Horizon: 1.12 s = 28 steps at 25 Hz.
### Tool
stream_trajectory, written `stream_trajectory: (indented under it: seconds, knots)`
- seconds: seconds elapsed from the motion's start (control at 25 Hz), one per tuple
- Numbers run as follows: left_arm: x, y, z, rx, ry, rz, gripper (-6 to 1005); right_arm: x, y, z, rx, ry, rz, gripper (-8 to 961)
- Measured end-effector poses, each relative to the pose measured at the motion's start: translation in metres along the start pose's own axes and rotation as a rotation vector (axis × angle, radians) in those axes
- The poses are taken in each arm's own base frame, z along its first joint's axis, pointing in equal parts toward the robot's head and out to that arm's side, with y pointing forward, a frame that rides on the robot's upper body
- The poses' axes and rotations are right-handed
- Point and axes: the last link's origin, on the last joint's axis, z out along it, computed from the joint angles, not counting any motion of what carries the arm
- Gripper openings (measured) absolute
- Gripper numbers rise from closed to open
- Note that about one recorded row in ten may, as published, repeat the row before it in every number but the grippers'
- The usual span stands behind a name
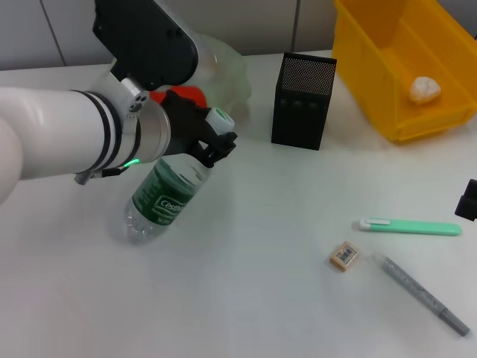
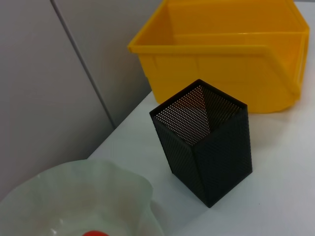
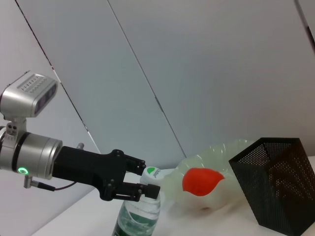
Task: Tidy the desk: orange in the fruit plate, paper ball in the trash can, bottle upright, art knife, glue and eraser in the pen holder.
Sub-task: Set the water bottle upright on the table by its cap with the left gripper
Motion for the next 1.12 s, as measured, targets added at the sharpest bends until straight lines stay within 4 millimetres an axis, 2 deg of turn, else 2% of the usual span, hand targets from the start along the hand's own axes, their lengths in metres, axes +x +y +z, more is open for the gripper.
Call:
stream_trajectory:
  seconds: [0.52,1.12]
  knots:
    - [0.001,-0.009,-0.015,0.036,0.040,-0.037,444,-0.001,0.000,0.000,0.000,-0.002,-0.002,527]
    - [-0.012,-0.019,-0.033,0.090,0.074,-0.108,445,-0.003,-0.001,0.002,-0.004,-0.003,-0.007,526]
